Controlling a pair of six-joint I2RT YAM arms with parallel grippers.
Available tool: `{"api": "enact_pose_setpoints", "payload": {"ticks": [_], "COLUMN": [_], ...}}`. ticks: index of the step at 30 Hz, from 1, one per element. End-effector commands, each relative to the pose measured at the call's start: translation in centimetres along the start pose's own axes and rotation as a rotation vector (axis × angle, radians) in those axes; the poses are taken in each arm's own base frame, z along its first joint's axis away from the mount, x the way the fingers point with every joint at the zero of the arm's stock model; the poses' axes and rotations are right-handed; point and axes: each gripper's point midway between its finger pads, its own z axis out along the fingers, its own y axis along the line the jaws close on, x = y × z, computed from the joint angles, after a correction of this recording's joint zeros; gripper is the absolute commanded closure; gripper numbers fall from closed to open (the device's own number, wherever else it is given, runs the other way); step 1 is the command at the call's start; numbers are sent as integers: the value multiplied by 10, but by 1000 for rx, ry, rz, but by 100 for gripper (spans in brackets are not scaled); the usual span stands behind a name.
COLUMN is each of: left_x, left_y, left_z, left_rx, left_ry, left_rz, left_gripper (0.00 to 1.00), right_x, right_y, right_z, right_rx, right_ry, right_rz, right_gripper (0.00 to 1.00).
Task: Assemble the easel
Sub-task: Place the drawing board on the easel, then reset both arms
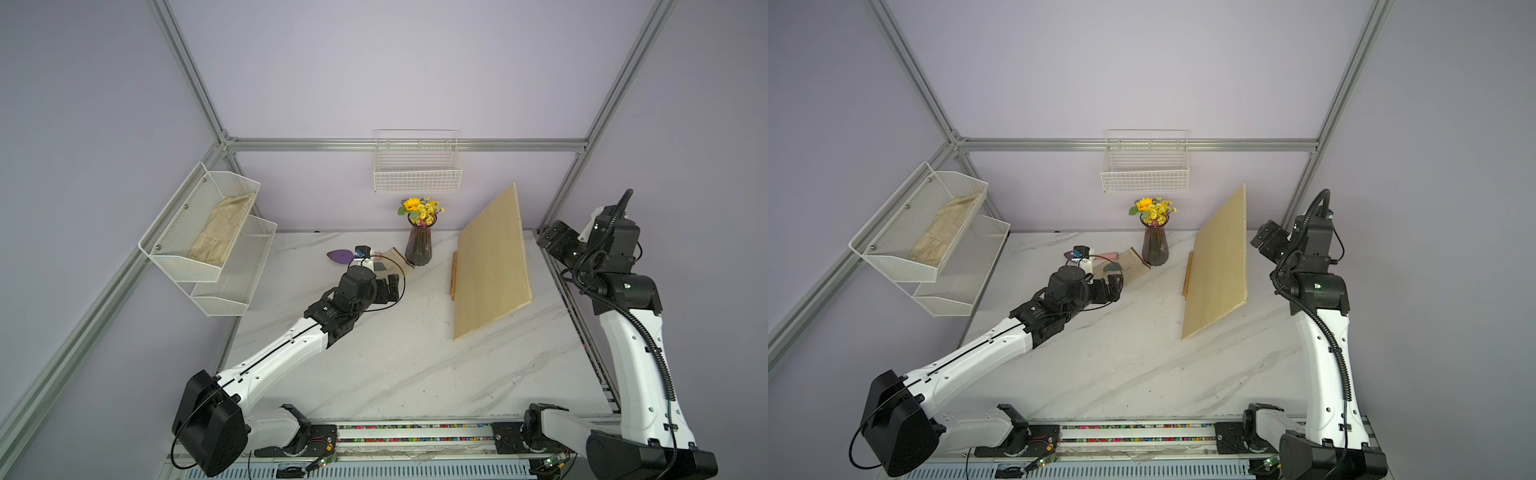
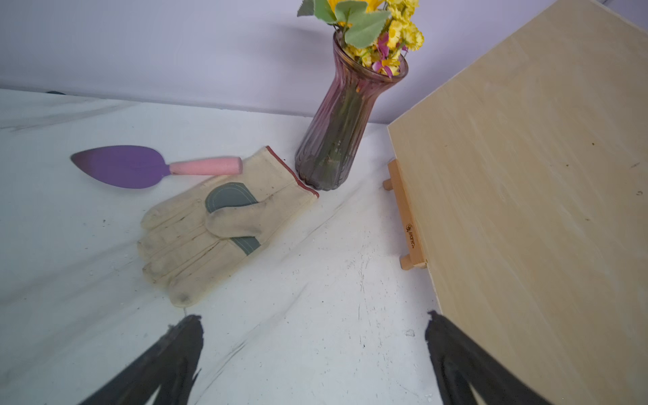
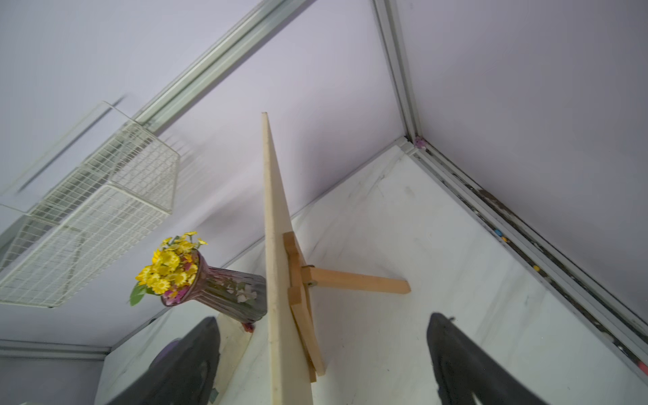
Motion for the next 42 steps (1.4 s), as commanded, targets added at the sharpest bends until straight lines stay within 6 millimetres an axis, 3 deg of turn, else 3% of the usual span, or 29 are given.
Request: {"api": "enact_pose_setpoints", "payload": {"ticks": [1, 7, 10, 12, 16, 19, 22, 30, 33, 38, 42], "left_x": [-17, -12, -10, -7, -4, 1, 8, 28, 21, 28, 41], "left_y": [26, 63, 80, 95, 152, 189, 214, 256, 255, 262, 263], "left_z": [-13, -19, -19, -19, -34, -44, -51, -54, -45, -25, -9], "left_rx": [-89, -169, -216, -282, -556, -691, -772, -860, -804, -749, -683], "left_ry": [-66, -86, -94, -93, -136, -168, -186, -226, -277, -315, -340], "left_rz": [-9, -69, -86, -80, -91, -92, -73, 18, 132, 175, 214], "left_gripper": [0, 0, 0, 0, 0, 0, 0, 0, 0, 0, 0], "right_x": [-17, 1, 22, 39, 66, 83, 102, 150, 165, 188, 189], "right_y": [-16, -50, -79, -96, -131, -144, -156, -145, -134, -118, -98], "right_z": [-14, -42, -40, -28, 2, 32, 61, 114, 128, 149, 157], "right_rx": [60, 138, 220, 267, 376, 400, 424, 222, 139, 20, -68], "right_ry": [-134, -207, -230, -227, -268, -281, -267, -225, -197, -163, -191], "right_rz": [58, 44, 43, 41, 44, 27, -10, -134, -181, -244, -311], "right_gripper": [6, 4, 3, 3, 3, 3, 3, 3, 3, 3, 3]}}
